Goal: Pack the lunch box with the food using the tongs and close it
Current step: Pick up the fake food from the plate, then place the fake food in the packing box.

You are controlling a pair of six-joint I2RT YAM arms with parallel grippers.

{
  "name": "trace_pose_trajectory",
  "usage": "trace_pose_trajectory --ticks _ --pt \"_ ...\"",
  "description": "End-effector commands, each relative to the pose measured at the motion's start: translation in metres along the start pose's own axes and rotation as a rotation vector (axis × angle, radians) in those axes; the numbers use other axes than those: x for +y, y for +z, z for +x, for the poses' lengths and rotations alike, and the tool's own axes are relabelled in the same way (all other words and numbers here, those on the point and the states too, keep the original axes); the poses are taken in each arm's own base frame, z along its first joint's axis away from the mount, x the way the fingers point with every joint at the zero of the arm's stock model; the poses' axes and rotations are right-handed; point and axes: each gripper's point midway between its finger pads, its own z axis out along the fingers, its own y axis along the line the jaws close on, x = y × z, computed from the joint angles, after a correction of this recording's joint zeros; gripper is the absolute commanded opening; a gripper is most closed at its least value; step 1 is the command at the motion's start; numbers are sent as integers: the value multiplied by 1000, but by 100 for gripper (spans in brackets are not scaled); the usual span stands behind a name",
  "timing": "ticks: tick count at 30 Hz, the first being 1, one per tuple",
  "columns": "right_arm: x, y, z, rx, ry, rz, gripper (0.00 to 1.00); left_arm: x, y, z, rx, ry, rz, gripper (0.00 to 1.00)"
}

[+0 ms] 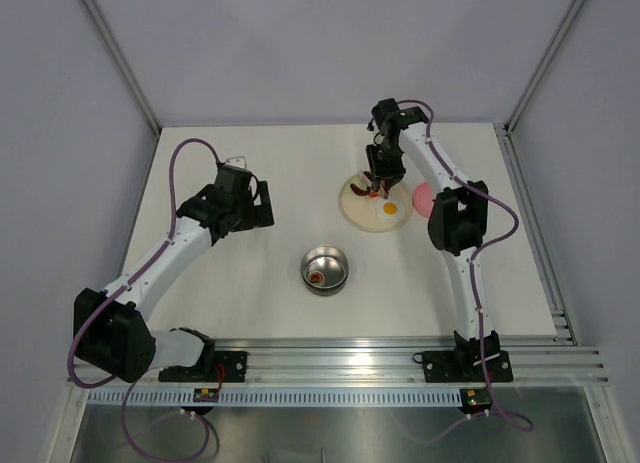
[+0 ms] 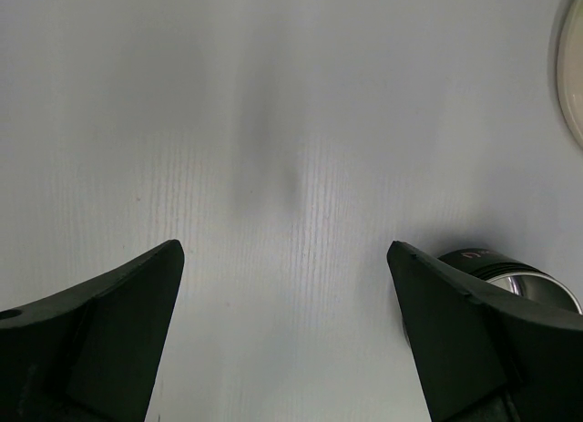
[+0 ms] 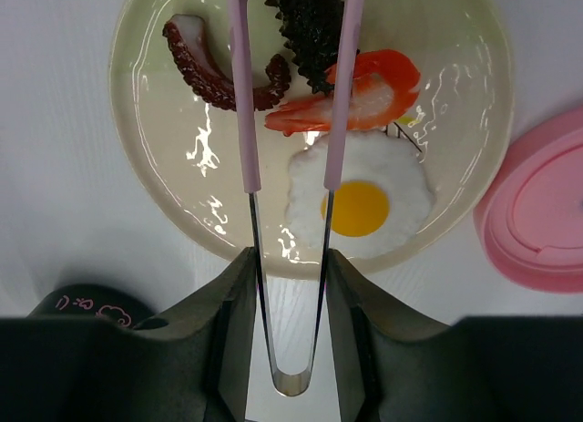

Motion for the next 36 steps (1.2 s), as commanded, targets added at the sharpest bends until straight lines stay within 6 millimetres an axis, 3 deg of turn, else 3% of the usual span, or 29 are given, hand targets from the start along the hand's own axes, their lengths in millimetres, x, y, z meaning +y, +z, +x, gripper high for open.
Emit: trace_pose_trajectory --ticks 1,5,8,9,13,23,36 --pt "15 -4 -4 -12 -54 -6 41 5 -10 -15 -73 -23 -5 99" --pt "15 -4 -1 -6 -62 14 39 6 -11 -15 -76 -21 -7 99" --pt "14 -9 -1 -18 -66 25 24 5 -11 -15 -74 -21 -1 99" --pt "15 -15 -2 -32 -62 20 14 5 -11 -15 -75 -24 0 99" --pt "26 -40 -10 -84 -61 -25 1 1 -9 -13 -63 -23 16 99" --pt "39 -93 -12 -207 -49 -88 0 -1 -10 -13 -63 -27 26 99" --pt "46 -99 25 -202 -16 -154 0 -1 -7 -11 -53 -24 25 99"
